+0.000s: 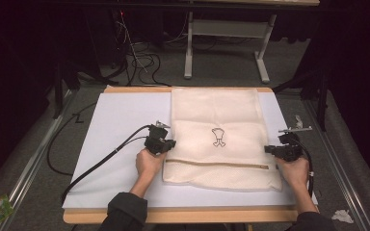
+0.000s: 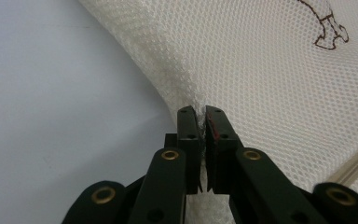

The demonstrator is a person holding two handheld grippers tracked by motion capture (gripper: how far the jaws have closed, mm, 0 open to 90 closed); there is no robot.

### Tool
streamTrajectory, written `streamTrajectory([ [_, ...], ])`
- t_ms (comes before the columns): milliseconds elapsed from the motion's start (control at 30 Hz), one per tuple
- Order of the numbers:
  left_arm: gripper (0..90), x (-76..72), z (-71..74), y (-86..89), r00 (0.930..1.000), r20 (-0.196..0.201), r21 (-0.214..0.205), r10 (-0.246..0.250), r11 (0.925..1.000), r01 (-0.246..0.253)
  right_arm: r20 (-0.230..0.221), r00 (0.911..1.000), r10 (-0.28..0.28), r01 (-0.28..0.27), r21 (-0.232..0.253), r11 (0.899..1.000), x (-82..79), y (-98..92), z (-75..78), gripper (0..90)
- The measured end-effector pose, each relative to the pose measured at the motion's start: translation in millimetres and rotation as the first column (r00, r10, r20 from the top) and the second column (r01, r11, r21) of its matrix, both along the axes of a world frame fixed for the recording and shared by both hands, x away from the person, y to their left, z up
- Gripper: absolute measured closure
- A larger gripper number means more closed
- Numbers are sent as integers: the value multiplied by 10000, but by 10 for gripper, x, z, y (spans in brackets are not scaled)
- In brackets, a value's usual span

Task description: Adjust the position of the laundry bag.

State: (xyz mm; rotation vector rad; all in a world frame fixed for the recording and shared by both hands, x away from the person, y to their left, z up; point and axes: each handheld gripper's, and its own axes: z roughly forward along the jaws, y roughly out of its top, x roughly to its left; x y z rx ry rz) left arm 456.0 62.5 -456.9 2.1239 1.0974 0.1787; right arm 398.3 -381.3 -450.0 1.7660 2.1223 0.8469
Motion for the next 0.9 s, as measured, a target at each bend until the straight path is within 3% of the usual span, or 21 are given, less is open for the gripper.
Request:
streamTrajectory([
  [467, 863, -18, 98, 63, 9995, 303, -169, -89, 9998, 94, 266, 9993, 244, -250, 228, 9994, -29, -14, 10, 871],
  [700, 862, -45, 128, 98, 9985, 492, 116, -231, 9997, 225, 309, 9989, 360, -373, 428, 9984, -39, 3, 15, 869],
  [900, 862, -55, 151, 151, 9984, 536, 14, -155, 9999, 155, 422, 9981, 453, -473, 484, 9977, -45, 24, 22, 869],
])
